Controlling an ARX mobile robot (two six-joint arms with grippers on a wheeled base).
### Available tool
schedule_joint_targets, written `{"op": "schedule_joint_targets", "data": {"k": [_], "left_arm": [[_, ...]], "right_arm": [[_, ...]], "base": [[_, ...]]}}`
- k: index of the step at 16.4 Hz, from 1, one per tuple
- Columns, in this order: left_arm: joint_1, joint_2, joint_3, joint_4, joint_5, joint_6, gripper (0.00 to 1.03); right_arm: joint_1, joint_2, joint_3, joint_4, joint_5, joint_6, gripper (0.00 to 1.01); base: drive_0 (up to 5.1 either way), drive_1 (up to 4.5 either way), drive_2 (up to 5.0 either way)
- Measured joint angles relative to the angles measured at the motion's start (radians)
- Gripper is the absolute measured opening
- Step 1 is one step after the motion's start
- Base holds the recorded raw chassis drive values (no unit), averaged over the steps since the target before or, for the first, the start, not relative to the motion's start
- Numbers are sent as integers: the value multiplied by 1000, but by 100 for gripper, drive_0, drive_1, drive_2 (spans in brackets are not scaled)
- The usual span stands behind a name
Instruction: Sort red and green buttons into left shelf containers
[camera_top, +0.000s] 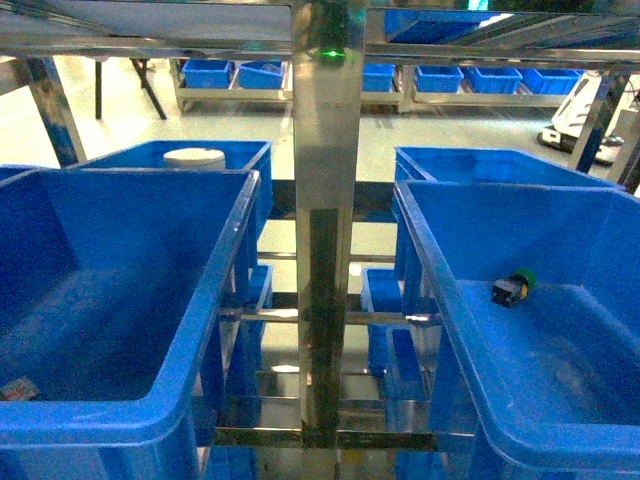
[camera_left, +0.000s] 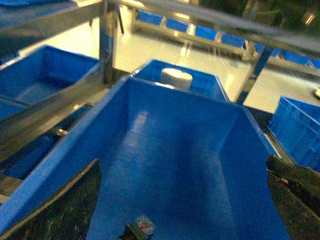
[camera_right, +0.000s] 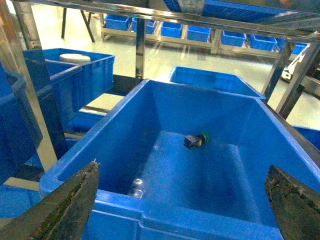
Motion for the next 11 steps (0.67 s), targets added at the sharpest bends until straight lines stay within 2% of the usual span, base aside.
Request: {"op": "schedule_joint_targets", "data": {"k": [2, 3, 4, 8, 9, 10, 11], "left_arm": [[-77, -277, -41, -143, -111, 14, 98], [-89, -383, -41, -214, -138, 14, 98], [-90, -474, -41, -236, -159, 13, 98], [-92, -459, -38, -245, -168, 13, 98], [-71, -465, -35, -266, -95, 36, 94], [-34, -481, -51, -282, 34, 96, 81], [-56, -497, -65, -280, 81, 130, 72]], "right_arm": [[0, 0, 0, 0, 0, 0, 98], [0, 0, 0, 0, 0, 0, 98], [0, 0, 0, 0, 0, 0, 98], [0, 0, 0, 0, 0, 0, 98], [-2, -1, 0, 6, 1, 1, 98], [-68, -37, -31, 94, 22, 27, 86], [-99, -58, -38, 108, 54, 41, 77]], "base": [[0, 0, 0], [0, 0, 0], [0, 0, 0], [0, 0, 0], [0, 0, 0], [0, 0, 0], [0, 0, 0]]}}
